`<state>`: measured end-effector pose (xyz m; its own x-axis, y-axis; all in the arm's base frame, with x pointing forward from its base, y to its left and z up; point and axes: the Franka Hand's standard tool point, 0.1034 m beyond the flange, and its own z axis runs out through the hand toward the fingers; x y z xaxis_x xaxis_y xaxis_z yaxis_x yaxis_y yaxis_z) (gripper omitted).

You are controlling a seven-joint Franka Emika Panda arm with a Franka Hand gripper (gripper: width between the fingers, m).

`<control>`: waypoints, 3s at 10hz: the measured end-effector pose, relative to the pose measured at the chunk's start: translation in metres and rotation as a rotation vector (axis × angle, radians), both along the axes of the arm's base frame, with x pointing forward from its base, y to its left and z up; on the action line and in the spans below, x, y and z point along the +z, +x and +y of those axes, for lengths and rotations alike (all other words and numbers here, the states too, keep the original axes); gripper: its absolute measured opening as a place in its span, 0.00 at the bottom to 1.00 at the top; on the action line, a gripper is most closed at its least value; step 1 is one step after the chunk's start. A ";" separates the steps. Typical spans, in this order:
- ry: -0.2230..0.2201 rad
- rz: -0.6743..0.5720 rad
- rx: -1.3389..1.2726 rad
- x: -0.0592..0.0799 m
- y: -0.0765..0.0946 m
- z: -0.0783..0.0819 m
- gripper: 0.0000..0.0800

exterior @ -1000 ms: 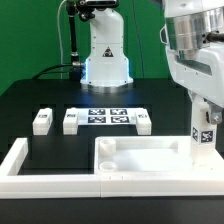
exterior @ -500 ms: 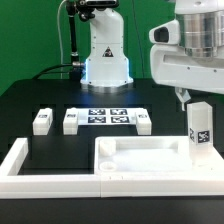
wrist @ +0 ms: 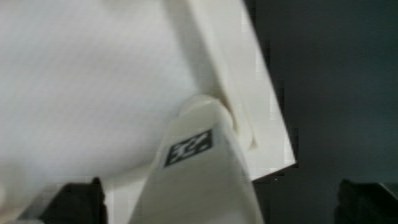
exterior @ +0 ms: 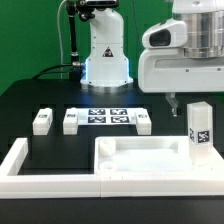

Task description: Assemble desk

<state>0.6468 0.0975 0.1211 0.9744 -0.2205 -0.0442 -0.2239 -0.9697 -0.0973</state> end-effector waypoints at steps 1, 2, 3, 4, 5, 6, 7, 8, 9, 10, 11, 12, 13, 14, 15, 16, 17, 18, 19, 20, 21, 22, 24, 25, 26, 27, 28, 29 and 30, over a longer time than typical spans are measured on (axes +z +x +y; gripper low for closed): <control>-0.009 -0.034 0.149 0.001 0.003 0.002 0.81; -0.004 -0.037 0.173 0.001 0.003 0.003 0.81; -0.004 -0.034 0.150 0.001 0.003 0.003 0.81; -0.004 -0.033 0.142 0.001 0.003 0.003 0.68; -0.004 -0.031 0.118 0.001 0.003 0.003 0.68; -0.004 -0.023 0.043 0.001 0.003 0.004 0.45; -0.005 -0.017 -0.011 0.001 0.003 0.004 0.36; -0.005 -0.013 -0.053 0.001 0.003 0.004 0.36; -0.006 -0.005 -0.133 0.001 0.003 0.004 0.36; -0.007 0.001 -0.188 0.001 0.003 0.004 0.36; 0.000 0.011 -0.289 0.001 0.003 0.003 0.36; 0.016 0.022 -0.431 0.000 0.004 0.001 0.36; 0.040 0.037 -0.573 -0.001 0.004 -0.001 0.36; 0.056 0.062 -0.740 -0.001 0.004 -0.002 0.36; 0.063 0.084 -0.890 -0.001 0.004 0.002 0.36; 0.081 0.113 -1.069 -0.001 0.004 0.006 0.36; 0.089 0.128 -1.176 -0.001 0.003 0.010 0.36; 0.093 0.144 -1.272 0.000 0.003 0.016 0.36; 0.094 0.159 -1.358 0.000 0.004 0.018 0.36; 0.089 0.159 -1.341 -0.001 0.003 0.018 0.36; 0.091 0.151 -1.295 -0.001 0.003 0.018 0.51; 0.079 0.142 -1.215 -0.001 0.001 0.017 0.51; 0.025 0.076 -0.794 -0.001 0.001 0.014 0.79; 0.001 0.048 -0.605 -0.004 0.000 0.016 0.80; 0.006 0.045 -0.570 -0.004 0.000 0.017 0.80; 0.006 0.034 -0.474 -0.004 0.000 0.016 0.81; 0.007 0.024 -0.384 -0.004 0.000 0.016 0.81; -0.011 0.001 -0.205 -0.005 0.000 0.013 0.81; -0.042 -0.022 -0.017 -0.005 0.000 0.009 0.81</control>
Offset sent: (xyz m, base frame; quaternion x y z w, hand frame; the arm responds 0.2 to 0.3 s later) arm 0.0000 0.0000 0.0000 0.0000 0.0000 0.0650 0.9979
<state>0.6469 0.1070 0.1159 0.9710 -0.2387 -0.0136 -0.2391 -0.9691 -0.0614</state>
